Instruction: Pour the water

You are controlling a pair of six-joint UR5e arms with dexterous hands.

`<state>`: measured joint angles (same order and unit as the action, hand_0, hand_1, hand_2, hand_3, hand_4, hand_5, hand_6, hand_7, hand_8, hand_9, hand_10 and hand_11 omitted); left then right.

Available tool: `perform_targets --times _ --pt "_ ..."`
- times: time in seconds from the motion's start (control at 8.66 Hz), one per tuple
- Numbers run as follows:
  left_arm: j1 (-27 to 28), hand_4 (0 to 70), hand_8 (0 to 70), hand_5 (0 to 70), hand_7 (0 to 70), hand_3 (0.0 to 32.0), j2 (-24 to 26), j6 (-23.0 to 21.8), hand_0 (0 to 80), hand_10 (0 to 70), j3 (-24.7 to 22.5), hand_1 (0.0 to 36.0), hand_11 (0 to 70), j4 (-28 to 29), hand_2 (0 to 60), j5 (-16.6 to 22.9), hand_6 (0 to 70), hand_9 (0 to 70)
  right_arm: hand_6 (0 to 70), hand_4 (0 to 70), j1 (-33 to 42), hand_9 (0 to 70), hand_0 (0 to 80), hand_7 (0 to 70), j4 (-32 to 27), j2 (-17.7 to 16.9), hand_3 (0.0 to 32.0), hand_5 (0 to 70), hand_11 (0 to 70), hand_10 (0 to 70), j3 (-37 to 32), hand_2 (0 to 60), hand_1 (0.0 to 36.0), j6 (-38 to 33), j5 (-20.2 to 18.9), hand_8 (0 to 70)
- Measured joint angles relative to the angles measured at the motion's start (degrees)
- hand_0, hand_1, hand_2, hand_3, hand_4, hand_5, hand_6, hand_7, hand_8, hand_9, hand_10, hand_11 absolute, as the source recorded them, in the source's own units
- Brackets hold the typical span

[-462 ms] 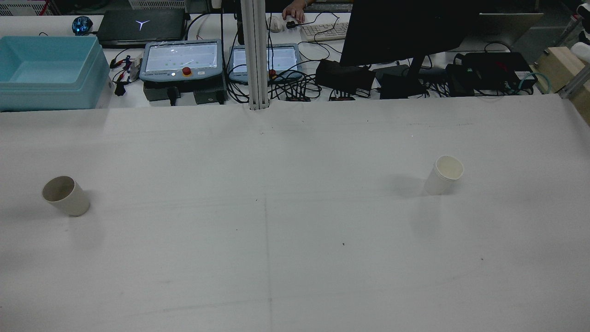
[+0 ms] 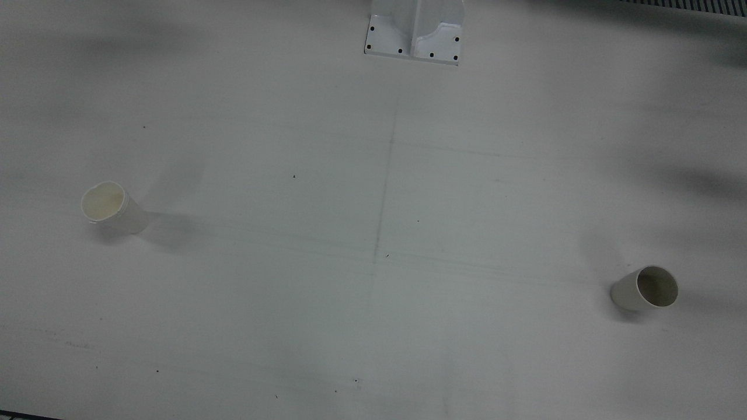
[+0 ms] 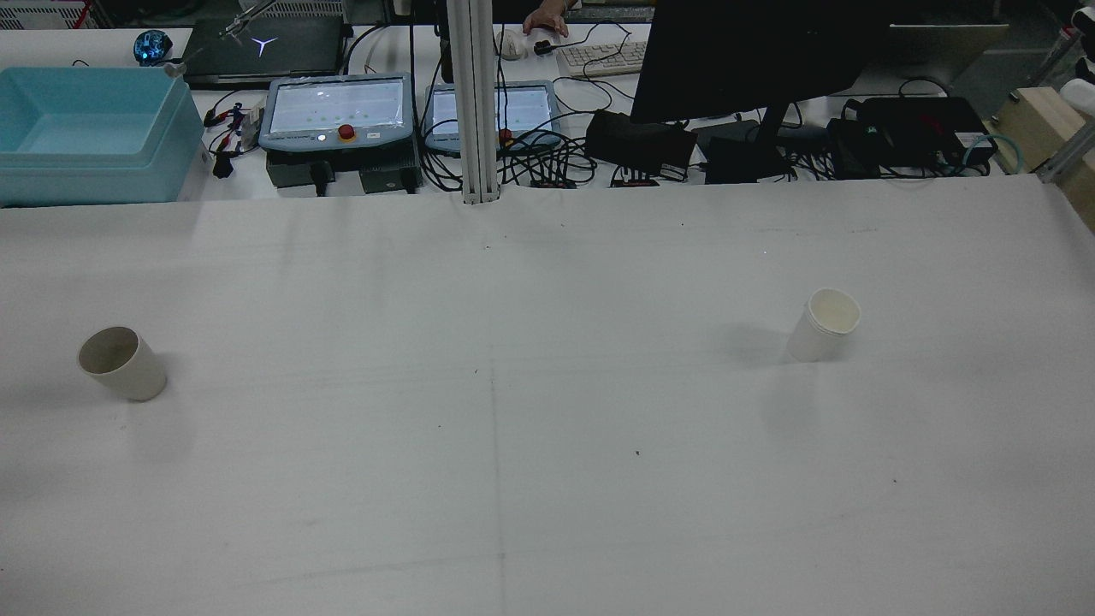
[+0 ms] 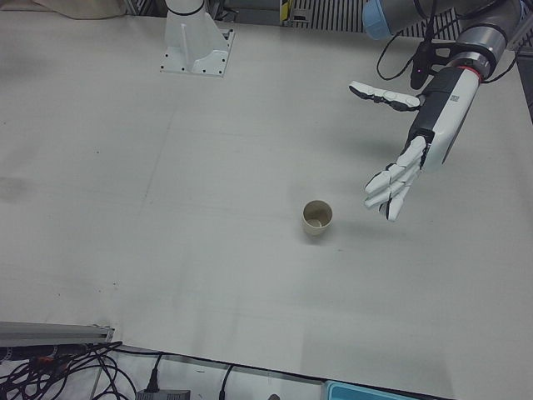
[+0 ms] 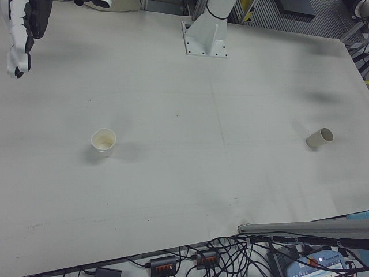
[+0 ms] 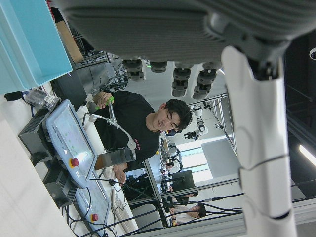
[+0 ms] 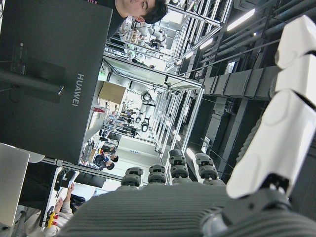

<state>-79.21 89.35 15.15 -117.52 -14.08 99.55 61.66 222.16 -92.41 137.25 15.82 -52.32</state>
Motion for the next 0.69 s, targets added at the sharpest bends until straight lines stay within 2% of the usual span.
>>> perform_targets --times 0.23,0.46,0.58,0.69 --pt "-0.1 18.0 2.8 9.4 13.7 0.0 -0.1 0.3 60.3 6.5 -0.1 17.6 11.9 -0.7 0.0 0.2 8.0 4.4 7.1 4.8 3.7 7.6 46.4 11.3 -0.4 0.3 0.0 7.1 8.0 4.5 -1.2 18.8 14.9 1.4 -0.9 3.6" --pt "-0.9 18.0 2.4 8.2 11.9 0.0 -0.3 1.1 59.9 6.9 -1.1 17.2 12.5 -1.5 0.0 0.4 7.1 4.0 3.1 4.6 6.8 2.5 47.7 3.1 -4.9 1.2 0.0 6.0 6.3 3.2 -4.3 18.0 17.1 3.5 -1.7 0.3" --pt "-1.8 17.2 2.0 6.8 11.2 0.0 -0.5 1.9 59.4 7.2 -1.1 16.5 12.8 -1.1 0.0 0.6 6.5 3.7 1.2 3.4 7.5 0.2 47.9 0.1 -7.5 1.6 0.0 2.8 5.6 2.6 -5.7 16.7 17.6 4.4 -2.1 0.0" --pt "-3.0 15.2 0.4 5.2 9.2 0.0 -0.6 3.6 60.0 6.7 -0.6 17.0 12.2 0.3 0.0 0.7 4.8 1.5 0.7 2.4 8.0 0.2 47.2 0.0 -9.1 1.8 0.0 0.3 4.8 2.1 -6.5 14.8 16.3 5.1 -2.7 0.0"
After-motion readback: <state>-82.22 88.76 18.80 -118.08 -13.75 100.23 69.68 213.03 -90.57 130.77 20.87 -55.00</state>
